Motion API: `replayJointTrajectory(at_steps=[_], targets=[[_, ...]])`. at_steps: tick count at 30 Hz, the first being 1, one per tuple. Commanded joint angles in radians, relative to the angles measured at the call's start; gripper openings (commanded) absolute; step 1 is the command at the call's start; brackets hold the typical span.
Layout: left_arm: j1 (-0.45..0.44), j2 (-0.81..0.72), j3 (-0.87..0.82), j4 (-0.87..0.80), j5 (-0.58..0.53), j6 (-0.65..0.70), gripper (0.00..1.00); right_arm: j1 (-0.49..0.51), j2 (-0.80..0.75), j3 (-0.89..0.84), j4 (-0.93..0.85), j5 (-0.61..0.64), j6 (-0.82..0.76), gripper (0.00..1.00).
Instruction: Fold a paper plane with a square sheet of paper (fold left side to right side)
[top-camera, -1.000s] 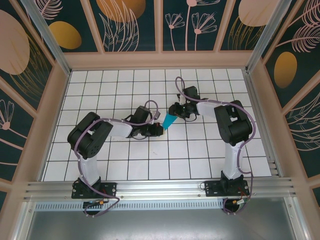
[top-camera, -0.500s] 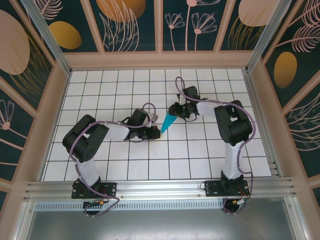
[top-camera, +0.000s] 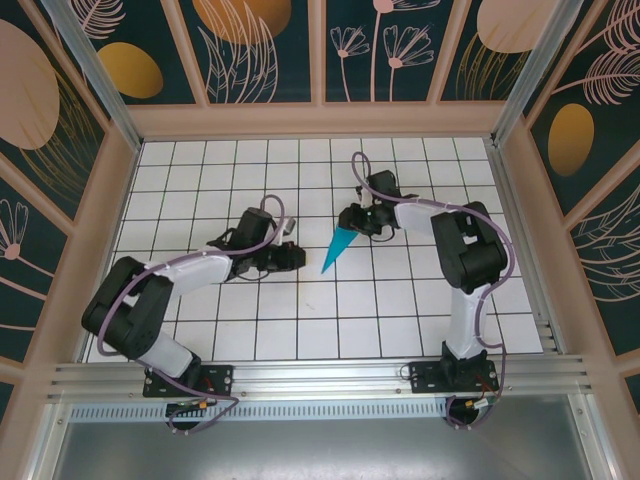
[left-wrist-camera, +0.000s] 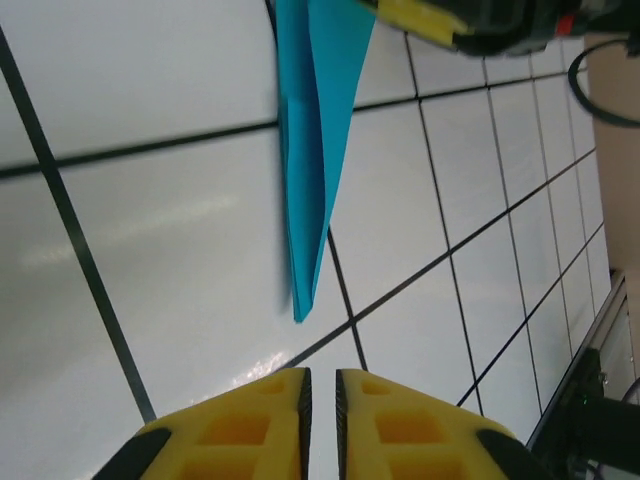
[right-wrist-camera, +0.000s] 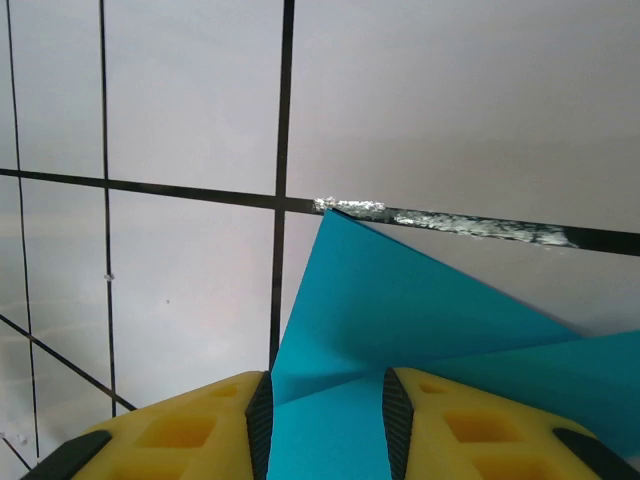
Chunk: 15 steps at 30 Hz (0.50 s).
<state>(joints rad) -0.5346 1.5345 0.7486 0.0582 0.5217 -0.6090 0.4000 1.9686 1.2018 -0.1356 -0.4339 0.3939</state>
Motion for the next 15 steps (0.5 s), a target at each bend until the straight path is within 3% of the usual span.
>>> replayJointTrajectory(at_steps=[1, 7, 10, 15], targets=[[0.01, -0.062, 0.03, -0.019, -0.116, 0.007, 0.23, -0.007, -0.128, 0.053, -0.064, 0.078, -0.035, 0.4], [0.01, -0.183, 0.028, 0.007, -0.414, 0.006, 0.5, 0.004, -0.252, 0.035, -0.195, 0.264, -0.01, 0.55], [0.01, -0.236, 0.019, 0.012, -0.547, 0.001, 0.6, 0.048, -0.28, 0.009, -0.239, 0.339, 0.056, 0.61], [0.01, -0.293, -0.017, 0.045, -0.626, -0.015, 0.68, 0.165, -0.261, -0.018, -0.26, 0.46, 0.176, 0.75]])
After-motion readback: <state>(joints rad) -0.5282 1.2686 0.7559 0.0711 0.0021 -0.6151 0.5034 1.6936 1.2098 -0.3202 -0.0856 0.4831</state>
